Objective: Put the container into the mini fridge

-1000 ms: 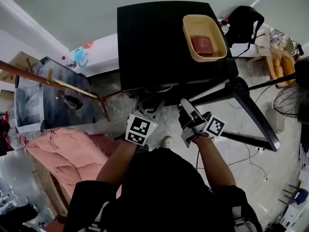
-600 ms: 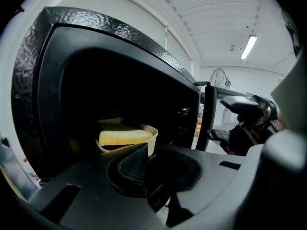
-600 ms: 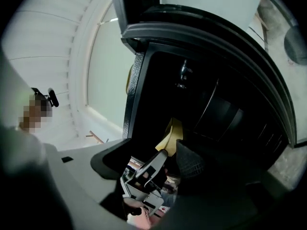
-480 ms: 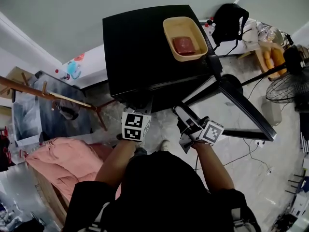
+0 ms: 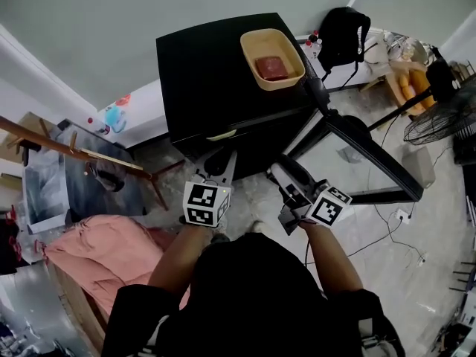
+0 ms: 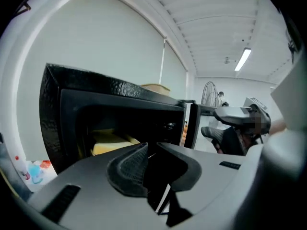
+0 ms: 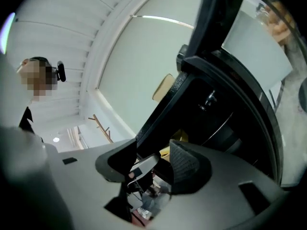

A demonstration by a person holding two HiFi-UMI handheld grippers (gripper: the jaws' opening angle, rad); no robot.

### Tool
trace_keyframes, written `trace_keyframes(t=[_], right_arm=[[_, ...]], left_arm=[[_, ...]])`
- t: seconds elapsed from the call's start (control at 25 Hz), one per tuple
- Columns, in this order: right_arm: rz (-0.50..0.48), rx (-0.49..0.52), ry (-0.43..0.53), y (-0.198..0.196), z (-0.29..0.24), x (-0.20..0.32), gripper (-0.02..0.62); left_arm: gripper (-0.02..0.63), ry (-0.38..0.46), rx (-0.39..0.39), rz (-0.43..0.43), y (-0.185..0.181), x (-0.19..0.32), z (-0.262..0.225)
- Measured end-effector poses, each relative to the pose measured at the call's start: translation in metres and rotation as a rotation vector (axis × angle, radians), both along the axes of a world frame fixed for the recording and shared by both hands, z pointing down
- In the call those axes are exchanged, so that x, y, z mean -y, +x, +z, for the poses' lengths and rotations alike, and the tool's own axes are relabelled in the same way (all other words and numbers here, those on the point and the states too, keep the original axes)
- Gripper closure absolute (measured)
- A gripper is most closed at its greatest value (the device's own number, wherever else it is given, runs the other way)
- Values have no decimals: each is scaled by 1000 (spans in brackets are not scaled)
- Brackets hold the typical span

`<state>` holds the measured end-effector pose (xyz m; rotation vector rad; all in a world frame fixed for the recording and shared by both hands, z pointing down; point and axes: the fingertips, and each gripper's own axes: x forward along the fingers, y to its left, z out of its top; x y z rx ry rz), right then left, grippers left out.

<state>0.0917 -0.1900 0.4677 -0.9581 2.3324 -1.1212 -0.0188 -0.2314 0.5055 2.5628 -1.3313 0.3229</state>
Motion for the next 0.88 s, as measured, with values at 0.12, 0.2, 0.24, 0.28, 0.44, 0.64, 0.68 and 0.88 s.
trace_keyframes(t=[0.12, 0.2, 0.24, 0.28, 0.44, 0.64, 0.68, 0.88], right_arm=[[20, -60, 61, 4, -11, -5, 381], [36, -84, 88, 7, -18, -8, 399], [47, -91, 99, 8, -22, -9, 405], [58, -97, 109, 10, -26, -9, 415], [100, -148, 166, 18, -43, -15, 445], [146, -224, 258, 28, -68, -21, 477], [154, -242, 277, 30, -72, -23, 480], [169, -256, 298, 35, -84, -27, 485]], left_arm=[[541, 30, -26, 17, 0, -10, -17], [541, 47, -45, 28, 0, -14, -29], [541, 53, -57, 34, 0, -16, -35], [541, 57, -69, 41, -1, -19, -40], [544, 88, -86, 89, -1, -29, -61], [546, 137, -124, 113, -2, -38, -92], [546, 144, -136, 117, -1, -40, -98], [546, 179, -155, 153, 4, -44, -120]])
